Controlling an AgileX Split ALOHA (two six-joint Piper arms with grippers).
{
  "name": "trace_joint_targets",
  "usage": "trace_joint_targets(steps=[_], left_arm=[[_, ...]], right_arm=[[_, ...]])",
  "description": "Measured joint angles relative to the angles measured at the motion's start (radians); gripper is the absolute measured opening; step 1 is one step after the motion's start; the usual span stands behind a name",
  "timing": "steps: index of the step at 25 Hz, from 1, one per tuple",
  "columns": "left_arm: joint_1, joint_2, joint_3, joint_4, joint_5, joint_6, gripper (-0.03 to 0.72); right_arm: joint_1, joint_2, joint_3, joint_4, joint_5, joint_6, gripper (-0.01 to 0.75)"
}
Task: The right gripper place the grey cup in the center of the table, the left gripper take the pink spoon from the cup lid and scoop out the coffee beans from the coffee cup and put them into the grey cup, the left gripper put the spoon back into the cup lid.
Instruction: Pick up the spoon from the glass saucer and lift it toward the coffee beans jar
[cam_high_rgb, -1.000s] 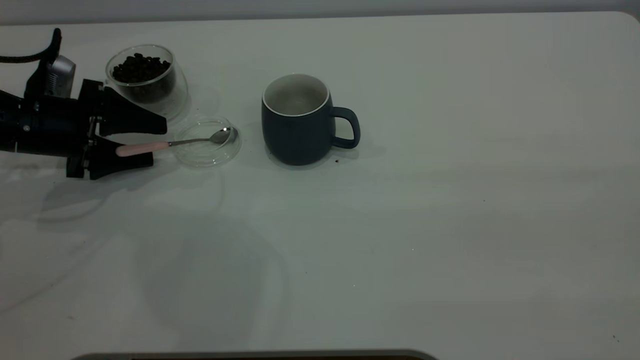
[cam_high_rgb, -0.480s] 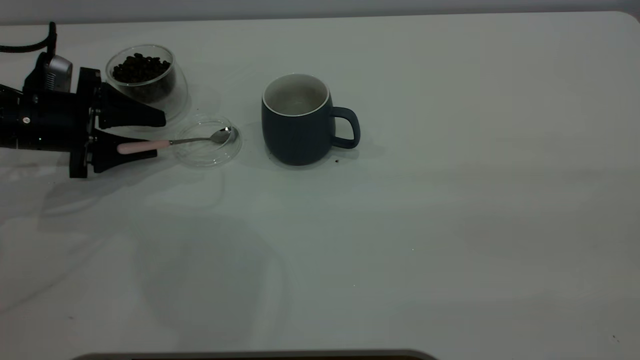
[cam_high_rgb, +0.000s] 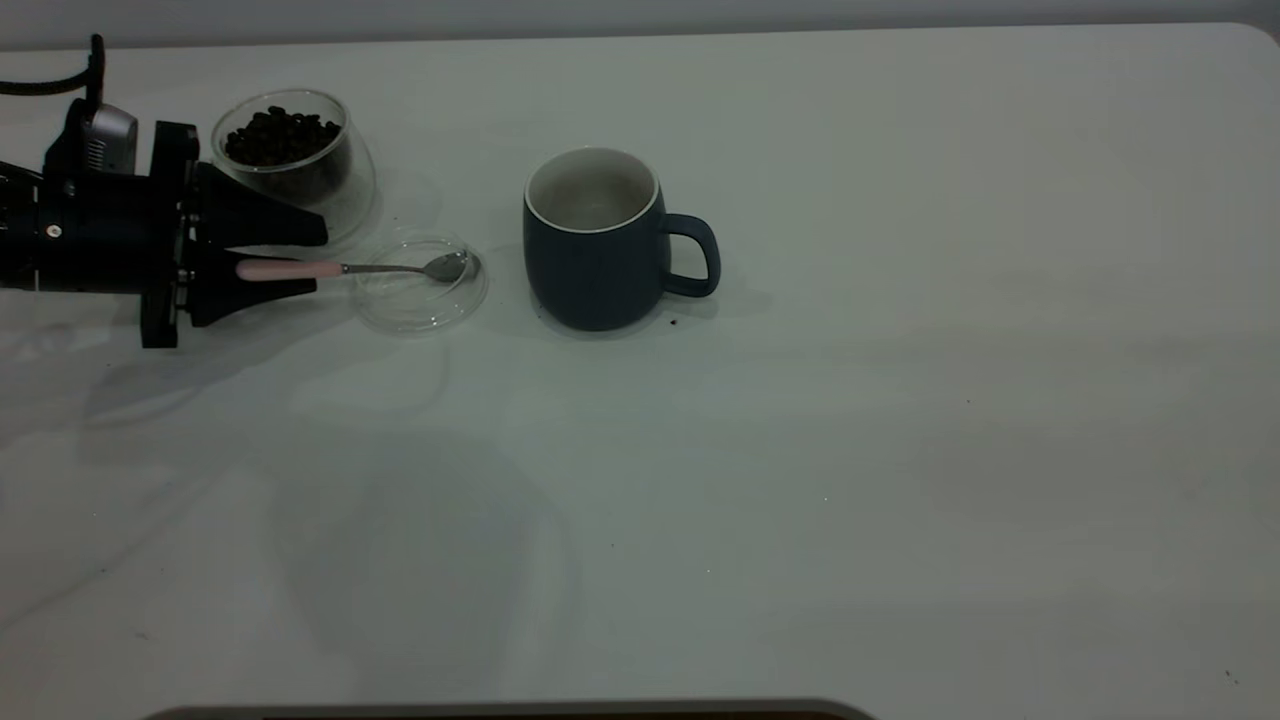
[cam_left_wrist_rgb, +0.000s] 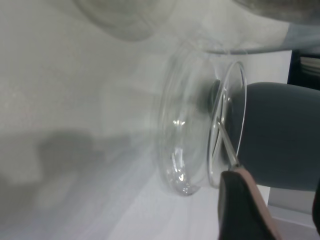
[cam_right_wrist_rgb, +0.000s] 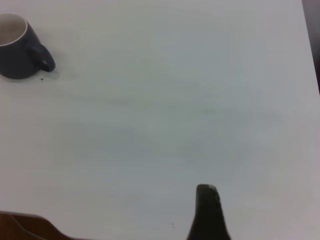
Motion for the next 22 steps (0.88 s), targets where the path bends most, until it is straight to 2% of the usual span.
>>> trace_joint_targets(steps=[4,10,22], left_arm=[[0.0,0.0,0.0,0.0,0.0,-0.001,0.311],[0.0,0.0,0.0,0.014,-0.002,-0.002,0.118],[0.005,-0.075,0.0,0.111,-0.04,-0.031,0.116]], right_arm=[[0.0,0.0,0.0,0.0,0.0,0.0,0.591],[0.0,0.0,0.0,0.0,0.0,0.0,0.591],[0.0,0.0,0.0,0.0,0.001,0.0,0.591]])
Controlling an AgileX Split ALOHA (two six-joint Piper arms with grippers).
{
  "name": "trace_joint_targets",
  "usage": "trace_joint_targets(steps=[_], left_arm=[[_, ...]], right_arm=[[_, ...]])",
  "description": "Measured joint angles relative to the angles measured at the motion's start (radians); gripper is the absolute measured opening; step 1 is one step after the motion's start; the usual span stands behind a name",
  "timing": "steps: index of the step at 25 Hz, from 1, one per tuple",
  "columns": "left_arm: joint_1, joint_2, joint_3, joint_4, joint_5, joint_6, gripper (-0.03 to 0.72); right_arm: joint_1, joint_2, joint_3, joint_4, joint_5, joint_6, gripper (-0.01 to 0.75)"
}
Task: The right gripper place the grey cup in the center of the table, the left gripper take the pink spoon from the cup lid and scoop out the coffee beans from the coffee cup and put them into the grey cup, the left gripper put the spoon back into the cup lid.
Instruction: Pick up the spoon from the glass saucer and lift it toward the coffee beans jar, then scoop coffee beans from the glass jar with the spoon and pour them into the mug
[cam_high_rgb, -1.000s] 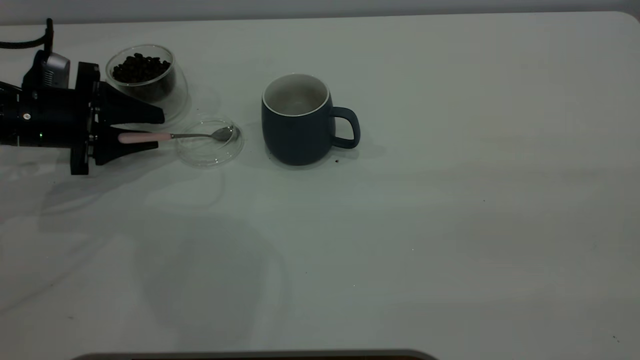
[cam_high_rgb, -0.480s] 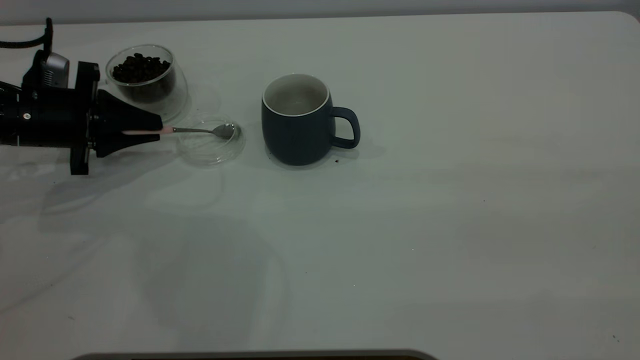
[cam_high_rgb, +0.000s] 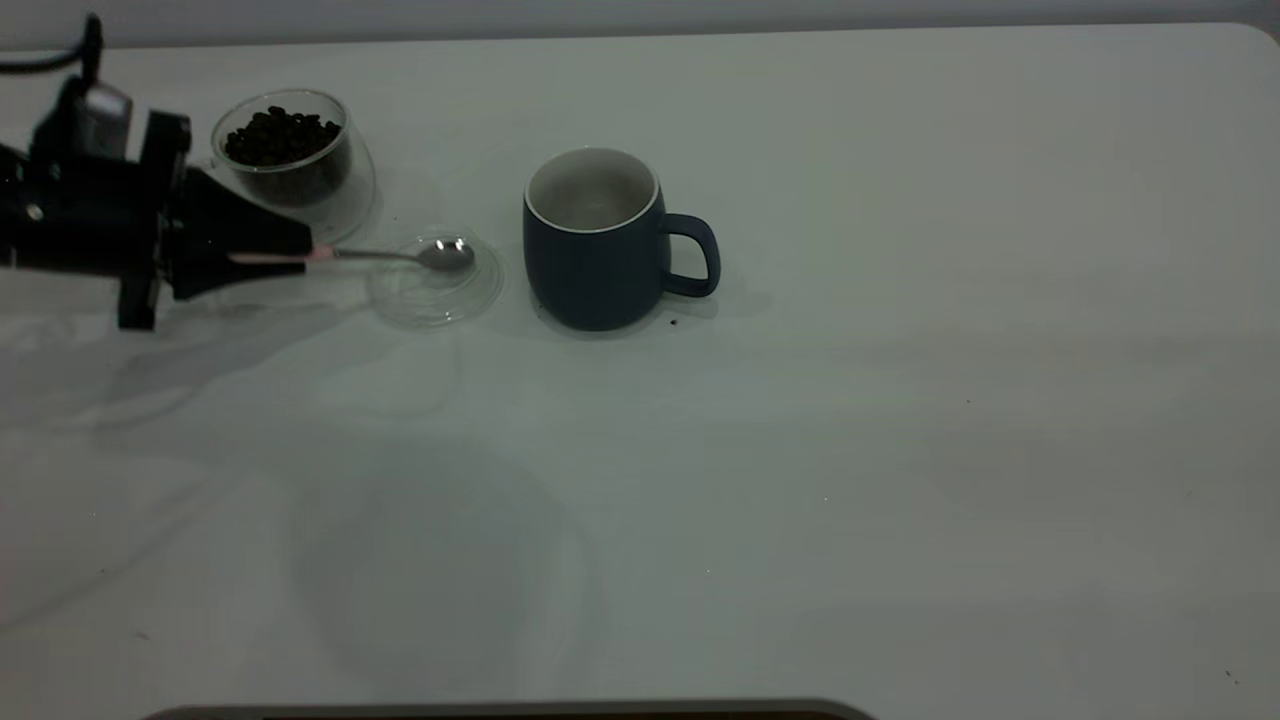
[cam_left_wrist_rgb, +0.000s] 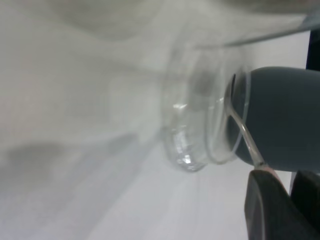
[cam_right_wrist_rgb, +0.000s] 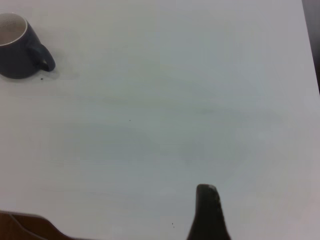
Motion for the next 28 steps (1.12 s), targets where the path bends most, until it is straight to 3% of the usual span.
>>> trace_joint_targets(steps=[8,19,28], left_arm=[[0.036,-0.113,-0.046,0.184,0.063,-0.066,0.116],[0.036,-0.241,-0.391,0.54,0.156,-0.24,0.116],[0.056,-0.176,-0.49,0.639,0.12,-0.242,0.116]], right_arm=[[0.0,0.0,0.0,0.001,0.0,0.0,0.591],[0.0,0.0,0.0,0.001,0.0,0.0,0.591],[0.0,0.0,0.0,0.001,0.0,0.0,0.591]])
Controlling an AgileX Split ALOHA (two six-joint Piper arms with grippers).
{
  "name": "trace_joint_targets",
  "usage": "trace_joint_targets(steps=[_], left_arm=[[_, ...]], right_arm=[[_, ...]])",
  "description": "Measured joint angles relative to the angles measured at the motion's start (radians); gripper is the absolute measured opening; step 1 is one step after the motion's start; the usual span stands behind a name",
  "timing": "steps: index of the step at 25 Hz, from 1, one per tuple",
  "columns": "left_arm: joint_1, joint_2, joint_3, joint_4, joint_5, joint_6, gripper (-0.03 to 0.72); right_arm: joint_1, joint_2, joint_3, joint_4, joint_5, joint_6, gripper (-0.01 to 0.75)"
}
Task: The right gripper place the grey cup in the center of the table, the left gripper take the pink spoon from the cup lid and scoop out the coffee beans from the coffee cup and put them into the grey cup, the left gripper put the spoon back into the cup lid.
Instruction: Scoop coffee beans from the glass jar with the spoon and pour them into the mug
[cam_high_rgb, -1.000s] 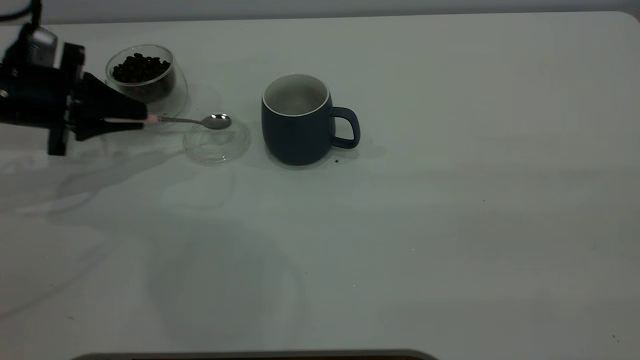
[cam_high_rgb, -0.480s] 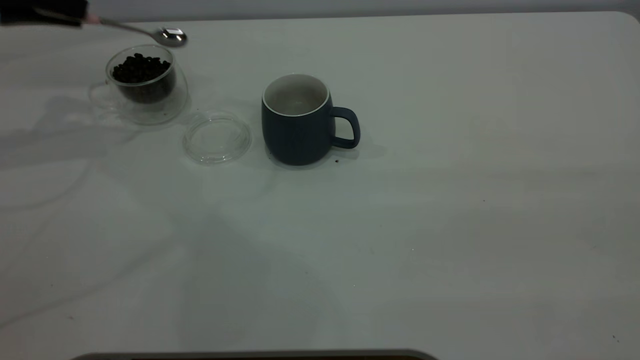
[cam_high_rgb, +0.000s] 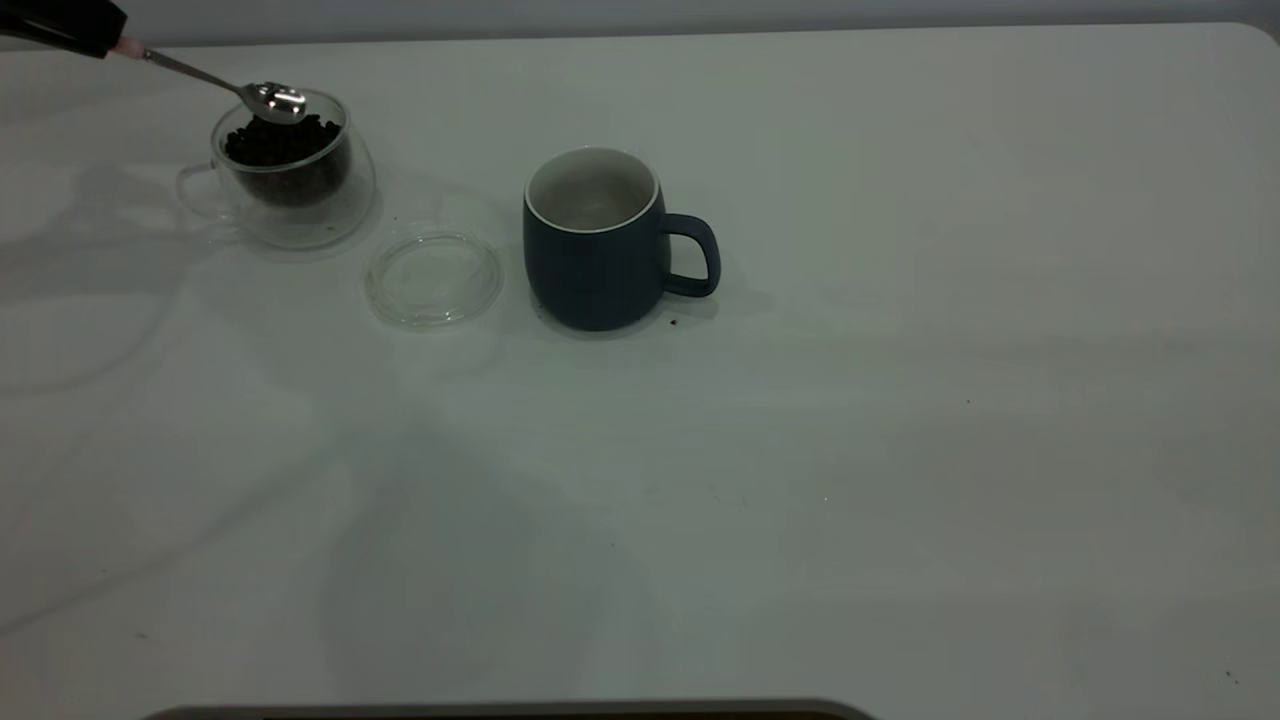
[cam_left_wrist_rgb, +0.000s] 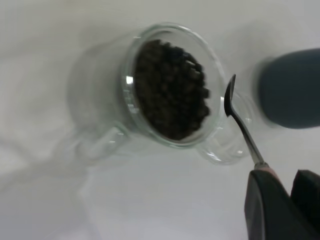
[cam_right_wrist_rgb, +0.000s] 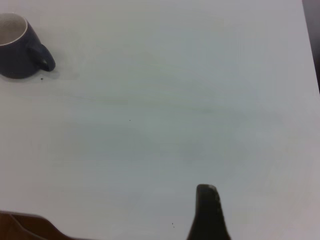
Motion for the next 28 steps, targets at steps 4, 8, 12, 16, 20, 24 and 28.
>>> trace_joint_targets(steps=[4,8,12,16,20,24,28], left_arm=[[0.021,0.03,-0.01,-0.02,-0.023,0.042,0.116],[0.032,0.06,-0.01,-0.066,-0.047,0.091,0.116],[0.032,0.106,-0.01,-0.13,-0.064,0.143,0.116],[0.032,0.135,-0.01,-0.155,-0.069,0.163,0.116],[0.032,0.155,-0.011,-0.172,-0.064,0.165,0.116],[0.032,0.187,-0.012,-0.192,-0.039,0.166,0.116],[0.032,0.202,-0.012,-0.201,-0.023,0.142,0.116]], right_arm=[[0.0,0.0,0.0,0.0,0.0,0.0,0.591],[0.0,0.0,0.0,0.0,0.0,0.0,0.591],[0.0,0.0,0.0,0.0,0.0,0.0,0.591],[0.0,0.0,0.0,0.0,0.001,0.0,0.591],[0.0,0.0,0.0,0.0,0.001,0.0,0.591],[0.0,0.0,0.0,0.0,0.001,0.0,0.591],[0.0,0.0,0.0,0.0,0.001,0.0,0.591]])
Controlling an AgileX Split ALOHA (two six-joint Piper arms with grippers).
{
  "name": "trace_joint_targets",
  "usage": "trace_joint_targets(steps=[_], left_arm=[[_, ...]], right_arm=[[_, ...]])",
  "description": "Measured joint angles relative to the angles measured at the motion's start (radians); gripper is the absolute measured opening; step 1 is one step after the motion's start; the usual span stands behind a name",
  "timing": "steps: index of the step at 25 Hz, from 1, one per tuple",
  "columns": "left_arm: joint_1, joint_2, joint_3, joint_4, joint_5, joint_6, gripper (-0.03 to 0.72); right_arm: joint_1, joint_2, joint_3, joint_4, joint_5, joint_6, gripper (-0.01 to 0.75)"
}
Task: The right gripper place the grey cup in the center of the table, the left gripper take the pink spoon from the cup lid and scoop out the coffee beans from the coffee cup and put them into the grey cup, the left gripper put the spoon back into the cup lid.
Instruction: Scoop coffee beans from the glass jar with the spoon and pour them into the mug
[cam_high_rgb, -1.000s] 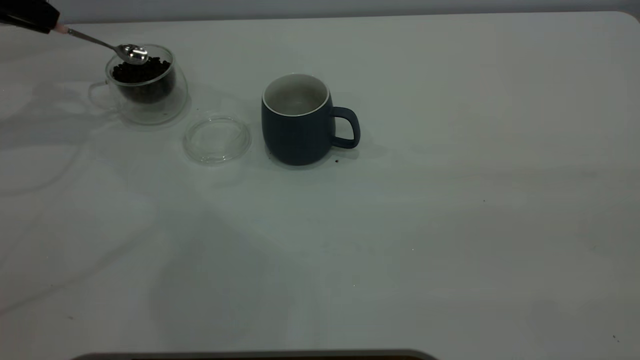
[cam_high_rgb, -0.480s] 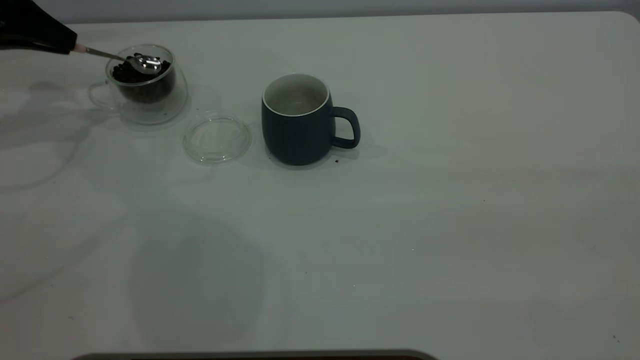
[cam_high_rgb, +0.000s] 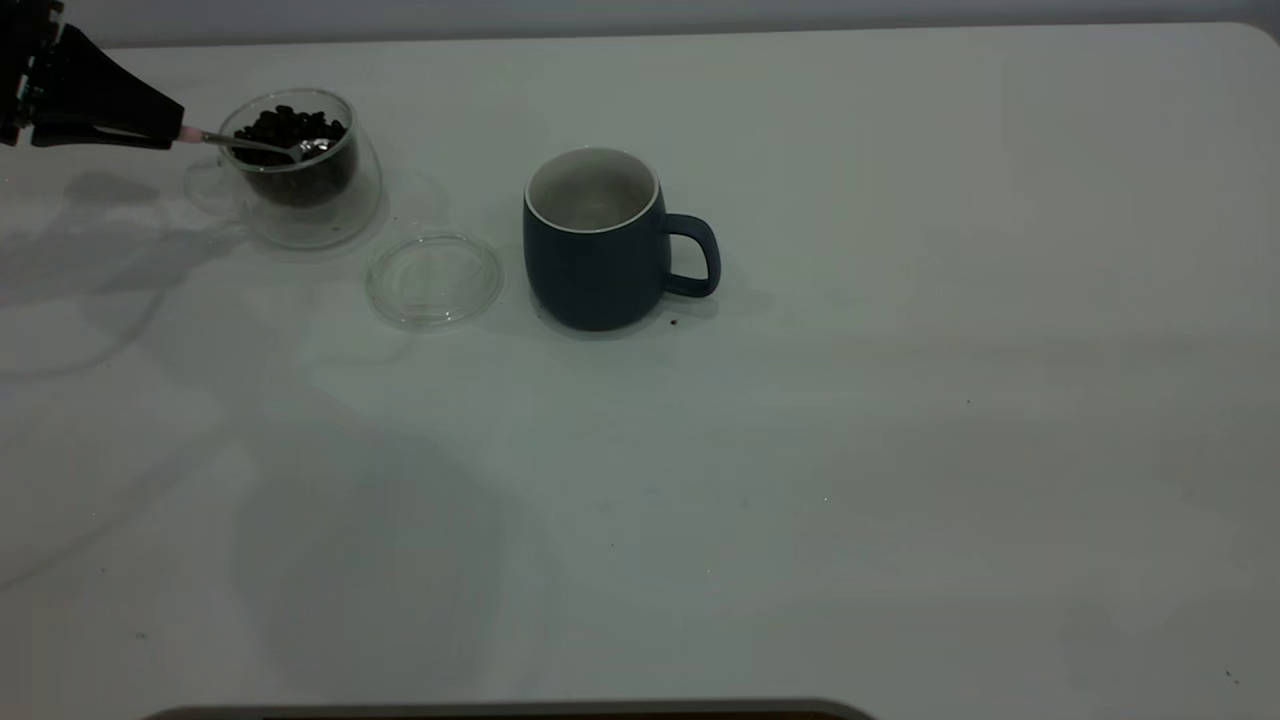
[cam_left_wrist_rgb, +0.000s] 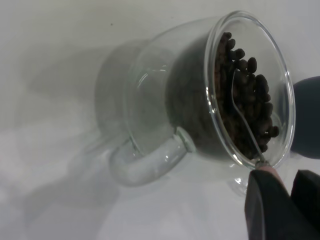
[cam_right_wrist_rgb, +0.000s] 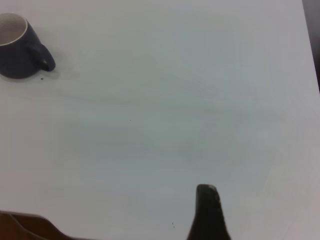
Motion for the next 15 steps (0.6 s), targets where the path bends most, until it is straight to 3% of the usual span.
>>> trace_joint_targets(steps=[15], left_arm=[[0.056,0.033,-0.005,-0.068,0.102,-0.071,0.116]], right_arm=[[0.0,0.0,0.0,0.0,0.0,0.0,0.591]])
